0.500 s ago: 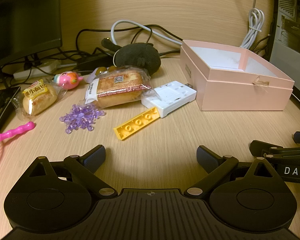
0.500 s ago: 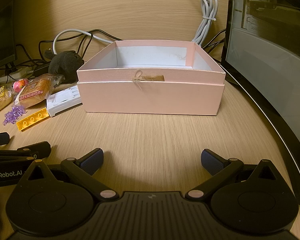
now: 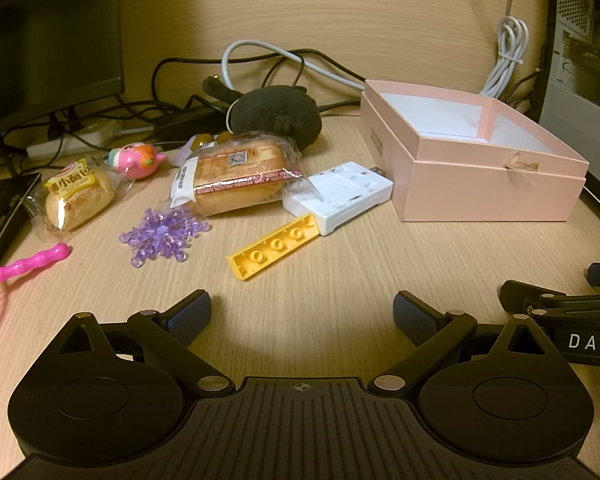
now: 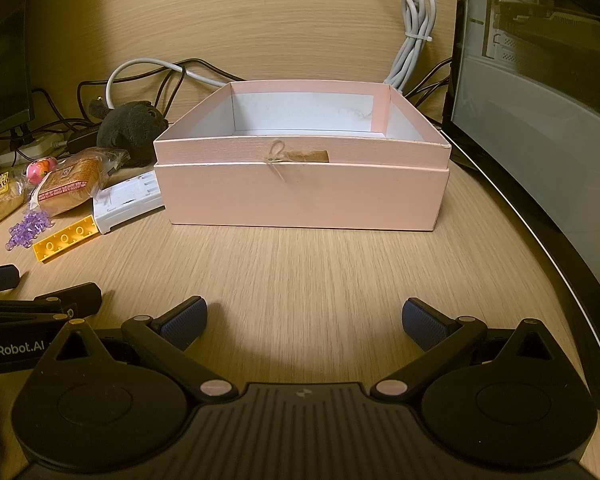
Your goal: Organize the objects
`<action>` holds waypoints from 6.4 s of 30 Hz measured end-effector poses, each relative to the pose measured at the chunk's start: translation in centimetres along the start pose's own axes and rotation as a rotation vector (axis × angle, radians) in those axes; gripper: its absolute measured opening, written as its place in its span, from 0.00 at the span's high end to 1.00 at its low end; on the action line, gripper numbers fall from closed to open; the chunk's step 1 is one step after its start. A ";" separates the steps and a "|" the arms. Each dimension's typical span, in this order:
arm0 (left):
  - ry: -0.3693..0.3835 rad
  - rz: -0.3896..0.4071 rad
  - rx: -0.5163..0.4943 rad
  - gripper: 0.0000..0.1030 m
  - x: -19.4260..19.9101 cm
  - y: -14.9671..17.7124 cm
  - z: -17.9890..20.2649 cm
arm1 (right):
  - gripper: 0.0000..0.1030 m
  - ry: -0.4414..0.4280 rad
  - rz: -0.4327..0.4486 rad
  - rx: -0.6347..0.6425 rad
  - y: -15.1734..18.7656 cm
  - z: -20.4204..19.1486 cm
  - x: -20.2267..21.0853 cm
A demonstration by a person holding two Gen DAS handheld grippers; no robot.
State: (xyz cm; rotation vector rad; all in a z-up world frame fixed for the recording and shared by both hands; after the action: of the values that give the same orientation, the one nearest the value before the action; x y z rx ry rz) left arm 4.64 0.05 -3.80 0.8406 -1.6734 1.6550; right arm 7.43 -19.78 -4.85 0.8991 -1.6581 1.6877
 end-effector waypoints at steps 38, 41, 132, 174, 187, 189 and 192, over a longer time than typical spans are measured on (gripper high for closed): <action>0.000 0.000 0.000 0.02 0.0 0.0 0.0 | 0.00 0.000 0.000 0.000 0.0 0.0 -0.2; 0.000 0.000 0.000 0.02 0.0 0.0 0.0 | 0.00 0.000 0.000 0.000 0.0 0.0 -0.2; 0.184 -0.082 0.162 0.16 10.5 3.6 -24.0 | 0.18 -0.139 -0.108 0.233 -11.7 -22.4 -3.9; 0.228 -0.131 0.082 0.18 -5.7 -17.6 10.5 | 0.18 -0.130 -0.079 0.180 -0.7 4.1 7.8; 0.337 0.079 0.239 0.20 2.5 -15.3 -1.4 | 0.18 -0.130 -0.038 0.170 -2.3 3.4 8.2; 0.313 0.051 0.221 0.21 3.2 -13.4 -3.3 | 0.18 -0.110 0.013 0.154 -4.7 3.2 8.6; 0.279 -0.004 0.164 0.21 4.1 -9.4 -5.6 | 0.18 -0.064 0.079 0.105 -10.0 3.2 8.4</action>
State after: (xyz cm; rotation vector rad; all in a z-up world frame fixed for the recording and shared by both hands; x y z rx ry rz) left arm 9.74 5.55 5.21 0.6520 -1.3599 1.8318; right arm 10.73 -22.91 7.78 0.9579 -1.6802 1.8319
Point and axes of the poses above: each gripper's, at about its wrist camera, not at the fingertips, and x roughly against the way its jaws point, z to its right, y to its underside, the point moved 6 cm from there along -x, roughly the way its jaws point, and after that the axes turned 14 degrees about -z, right-handed, at the moved point
